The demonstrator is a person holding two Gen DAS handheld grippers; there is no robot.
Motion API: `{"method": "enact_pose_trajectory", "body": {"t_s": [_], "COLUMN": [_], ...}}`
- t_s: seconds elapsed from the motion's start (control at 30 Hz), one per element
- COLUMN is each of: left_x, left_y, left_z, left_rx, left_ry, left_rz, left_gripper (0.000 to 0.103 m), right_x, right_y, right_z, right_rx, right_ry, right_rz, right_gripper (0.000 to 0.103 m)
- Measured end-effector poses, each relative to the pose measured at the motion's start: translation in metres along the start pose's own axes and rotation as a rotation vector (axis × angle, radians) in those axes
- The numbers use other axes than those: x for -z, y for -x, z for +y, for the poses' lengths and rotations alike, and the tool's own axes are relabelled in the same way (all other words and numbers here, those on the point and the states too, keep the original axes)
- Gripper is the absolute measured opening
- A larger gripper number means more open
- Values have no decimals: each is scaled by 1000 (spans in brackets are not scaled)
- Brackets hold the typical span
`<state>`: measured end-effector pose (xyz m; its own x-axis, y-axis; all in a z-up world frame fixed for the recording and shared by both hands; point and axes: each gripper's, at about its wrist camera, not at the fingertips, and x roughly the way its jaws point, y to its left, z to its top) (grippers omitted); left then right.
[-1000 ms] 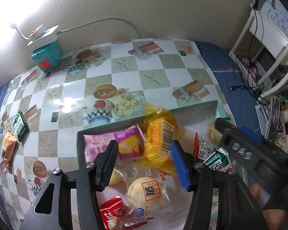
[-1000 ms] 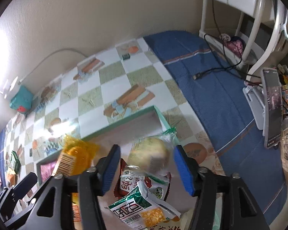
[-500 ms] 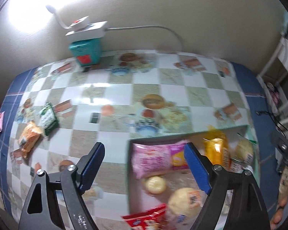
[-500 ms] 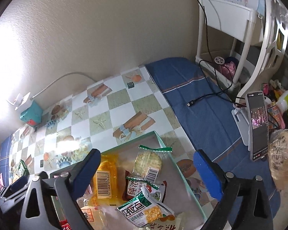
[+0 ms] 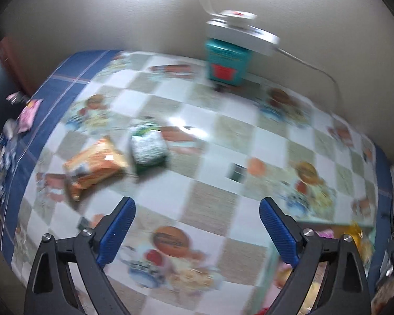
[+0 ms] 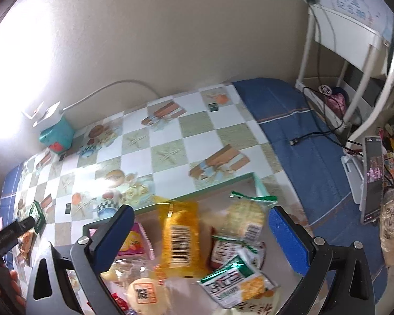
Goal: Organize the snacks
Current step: 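Move the right gripper to the green-and-white biscuit box while the left approaches the orange wafer pack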
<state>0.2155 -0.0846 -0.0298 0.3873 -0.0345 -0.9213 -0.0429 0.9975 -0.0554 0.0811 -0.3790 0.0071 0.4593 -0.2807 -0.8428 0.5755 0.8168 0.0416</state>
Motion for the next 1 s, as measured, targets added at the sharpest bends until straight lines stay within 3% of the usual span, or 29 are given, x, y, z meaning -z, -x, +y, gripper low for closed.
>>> {"method": "enact_pose_trajectory", "body": {"t_s": [0.4, 1.0], "left_x": [-25, -25], "left_y": [6, -12], "left_z": [113, 248], "left_rx": [-52, -83], "left_ry": [198, 421], "left_rz": [-27, -3], "left_gripper": [96, 96], "right_x": [10, 54], "right_y": [-7, -22], "right_z": [72, 200], "right_rx": [-25, -114], "right_ry": [97, 288], "right_rz": [13, 58], "right_gripper": [103, 103]}}
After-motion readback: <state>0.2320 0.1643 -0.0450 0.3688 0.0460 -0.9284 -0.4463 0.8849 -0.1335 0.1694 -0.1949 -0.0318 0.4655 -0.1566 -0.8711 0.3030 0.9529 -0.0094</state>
